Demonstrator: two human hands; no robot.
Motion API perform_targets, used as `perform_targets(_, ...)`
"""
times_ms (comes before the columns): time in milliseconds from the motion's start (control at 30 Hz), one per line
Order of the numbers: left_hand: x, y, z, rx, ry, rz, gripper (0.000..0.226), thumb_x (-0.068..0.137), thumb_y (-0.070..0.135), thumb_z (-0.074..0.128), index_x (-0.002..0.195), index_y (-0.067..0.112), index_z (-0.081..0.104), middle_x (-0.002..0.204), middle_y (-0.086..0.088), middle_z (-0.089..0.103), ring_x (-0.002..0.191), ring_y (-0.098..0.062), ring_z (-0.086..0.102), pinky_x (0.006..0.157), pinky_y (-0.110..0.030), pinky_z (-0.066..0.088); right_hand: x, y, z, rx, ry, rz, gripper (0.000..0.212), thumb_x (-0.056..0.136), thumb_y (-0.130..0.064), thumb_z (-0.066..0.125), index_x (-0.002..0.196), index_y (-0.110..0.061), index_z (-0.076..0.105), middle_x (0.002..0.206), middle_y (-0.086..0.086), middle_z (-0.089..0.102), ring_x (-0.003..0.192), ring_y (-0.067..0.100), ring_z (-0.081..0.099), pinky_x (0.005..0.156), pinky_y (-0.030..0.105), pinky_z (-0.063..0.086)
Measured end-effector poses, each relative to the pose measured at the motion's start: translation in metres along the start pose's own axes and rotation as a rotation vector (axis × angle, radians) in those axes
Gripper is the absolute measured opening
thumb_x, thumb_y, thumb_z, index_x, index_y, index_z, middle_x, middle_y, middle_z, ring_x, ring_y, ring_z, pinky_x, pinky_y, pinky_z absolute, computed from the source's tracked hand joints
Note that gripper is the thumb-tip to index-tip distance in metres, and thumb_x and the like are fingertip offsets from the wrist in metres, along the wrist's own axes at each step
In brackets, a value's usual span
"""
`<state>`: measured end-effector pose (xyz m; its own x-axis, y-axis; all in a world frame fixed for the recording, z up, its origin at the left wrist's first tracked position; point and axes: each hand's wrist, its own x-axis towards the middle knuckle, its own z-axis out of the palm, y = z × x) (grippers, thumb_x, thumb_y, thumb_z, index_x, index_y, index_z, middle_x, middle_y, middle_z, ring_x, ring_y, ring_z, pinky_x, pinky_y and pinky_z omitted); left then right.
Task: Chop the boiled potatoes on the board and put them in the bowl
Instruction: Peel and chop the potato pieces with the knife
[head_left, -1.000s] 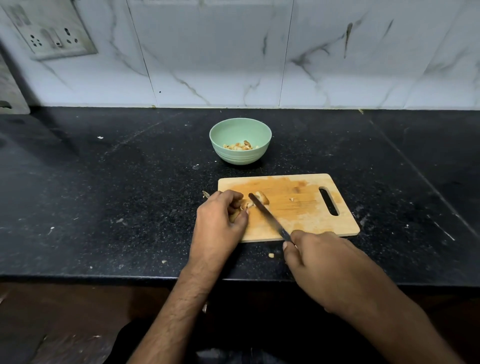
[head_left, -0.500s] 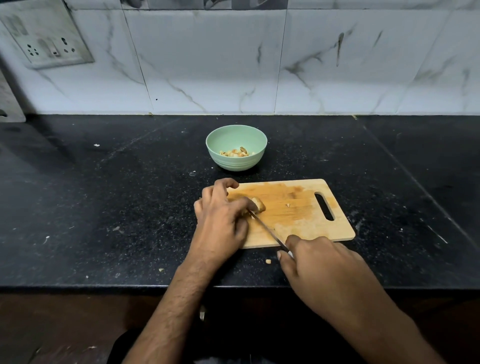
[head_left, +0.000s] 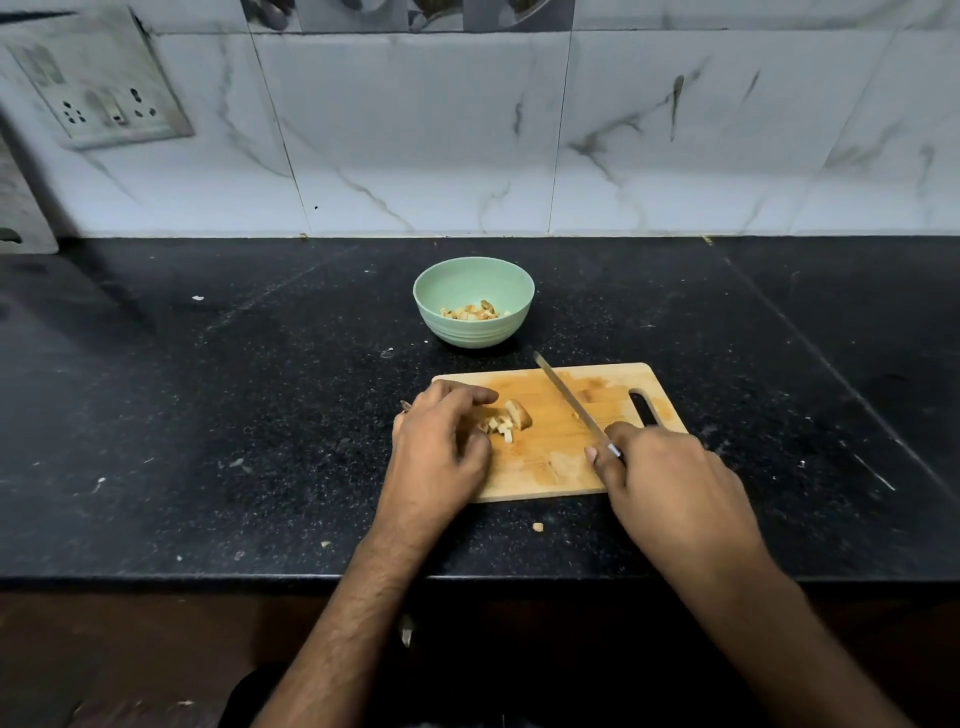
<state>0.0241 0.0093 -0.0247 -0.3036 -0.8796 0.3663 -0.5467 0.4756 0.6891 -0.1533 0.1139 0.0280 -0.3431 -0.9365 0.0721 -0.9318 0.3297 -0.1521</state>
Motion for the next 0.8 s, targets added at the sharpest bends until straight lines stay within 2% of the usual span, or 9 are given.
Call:
perform_targets(133,-0.001,0.000,-0.002,-0.037,0.040,-0.055,0.035,0.088,0.007,0.061,0.119,0.022,0.069,0.099,0.016,0.067,0.094,0.002,0.062,0.094,-0.031,0.052,0.015,0.006,0.020,-0.085,0.053,0.013,0.037,0.105,-0.045,0.040,0.133,-0.029,0.058,0.129,0.003,0.049,0.110,0.017,0.054,0.071,0.037,0.054)
perform_targets(233,-0.001,-0.001,-0.003,-0.064,0.021,-0.123,0.034,0.092,0.008,0.059,0.121,0.022,0.069,0.094,0.018,0.072,0.090,0.006,0.065,0.093,-0.018,0.052,0.023,0.012,0.029,-0.157,0.054,-0.004,0.038,0.105,-0.044,0.040,0.134,-0.029,0.059,0.120,0.002,0.048,0.113,0.018,0.048,0.081,0.035,0.053)
perform_targets(300,0.000,-0.001,-0.003,-0.070,0.028,-0.132,0.035,0.092,0.008,0.059,0.122,0.022,0.069,0.092,0.018,0.073,0.087,0.008,0.065,0.084,-0.004,0.046,0.024,0.010,0.029,-0.183,0.098,-0.042,0.037,0.104,-0.042,0.043,0.132,-0.028,0.062,0.115,0.001,0.048,0.110,0.019,0.047,0.087,0.034,0.047)
perform_targets(367,-0.001,-0.002,-0.003,-0.100,0.043,-0.142,0.036,0.092,0.006,0.058,0.123,0.022,0.068,0.090,0.018,0.073,0.085,0.008,0.065,0.077,0.001,0.040,0.022,0.002,0.026,-0.048,0.162,-0.113,0.033,0.103,-0.036,0.050,0.130,-0.025,0.065,0.114,0.000,0.050,0.107,0.017,0.047,0.088,0.033,0.045)
perform_targets(500,-0.001,-0.007,-0.008,-0.156,0.084,-0.164,0.038,0.091,0.005,0.059,0.123,0.024,0.066,0.087,0.019,0.074,0.084,0.007,0.066,0.080,-0.005,0.045,0.014,-0.034,0.026,0.350,0.039,-0.250,0.034,0.104,-0.030,0.051,0.137,-0.026,0.057,0.124,-0.008,0.054,0.105,0.005,0.049,0.095,0.023,0.042)
perform_targets(633,-0.003,-0.014,-0.016,-0.157,0.120,-0.156,0.037,0.090,0.005,0.060,0.123,0.023,0.066,0.088,0.017,0.074,0.087,0.007,0.065,0.078,-0.002,0.042,0.021,-0.058,0.043,0.361,0.051,-0.256,0.047,0.103,-0.031,0.055,0.148,-0.020,0.045,0.130,-0.004,0.051,0.119,0.013,0.049,0.097,0.027,0.043)
perform_targets(800,-0.005,-0.023,-0.025,-0.149,0.142,-0.156,0.031,0.093,0.015,0.066,0.122,0.024,0.067,0.087,0.017,0.073,0.085,0.002,0.067,0.081,-0.013,0.050,0.040,-0.066,0.053,0.347,0.074,-0.253,0.049,0.099,-0.037,0.060,0.143,-0.020,0.048,0.130,-0.004,0.047,0.122,0.013,0.046,0.100,0.029,0.043)
